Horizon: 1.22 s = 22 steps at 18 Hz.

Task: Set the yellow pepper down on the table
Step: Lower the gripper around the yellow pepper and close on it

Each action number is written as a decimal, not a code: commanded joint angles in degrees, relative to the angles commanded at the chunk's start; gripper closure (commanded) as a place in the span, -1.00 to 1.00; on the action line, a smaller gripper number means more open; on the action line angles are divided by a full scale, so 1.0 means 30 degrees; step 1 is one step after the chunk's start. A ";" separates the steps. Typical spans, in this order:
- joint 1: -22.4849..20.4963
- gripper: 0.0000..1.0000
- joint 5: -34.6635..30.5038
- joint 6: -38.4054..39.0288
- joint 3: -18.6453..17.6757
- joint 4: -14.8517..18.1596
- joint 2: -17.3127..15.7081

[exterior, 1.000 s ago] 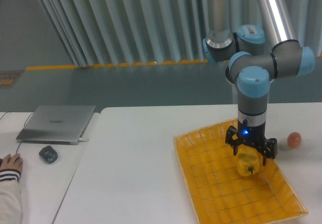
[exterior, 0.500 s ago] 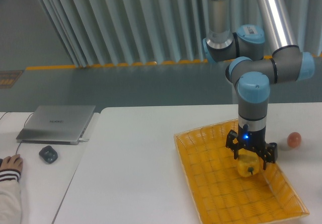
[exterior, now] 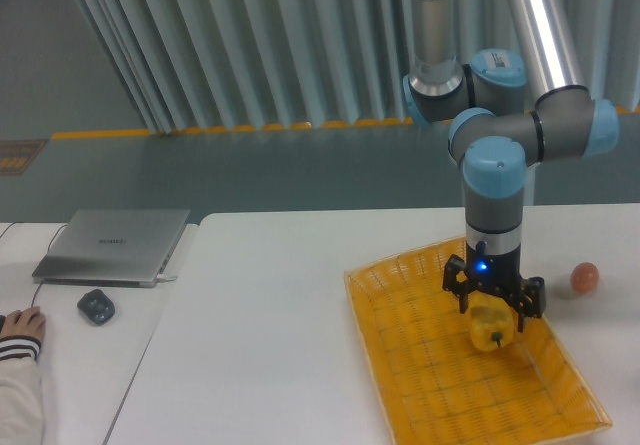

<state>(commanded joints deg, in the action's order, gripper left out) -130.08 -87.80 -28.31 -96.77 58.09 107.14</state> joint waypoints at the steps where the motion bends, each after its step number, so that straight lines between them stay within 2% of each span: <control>1: 0.0029 -1.00 -0.0029 0.0205 0.0000 0.0000 0.0000; 6: 0.0059 -1.00 -0.0437 0.1200 -0.0234 0.0030 -0.0059; 13: 0.0029 -1.00 -0.1346 0.4129 -0.0234 -0.0058 0.0204; 18: 0.0088 -1.00 -0.1407 0.4338 -0.0234 -0.0088 0.0556; 22: 0.0117 -1.00 -0.1990 0.4367 -0.0176 -0.0146 0.1288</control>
<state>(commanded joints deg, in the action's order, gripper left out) -129.73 -93.77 -15.21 -97.30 57.66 111.00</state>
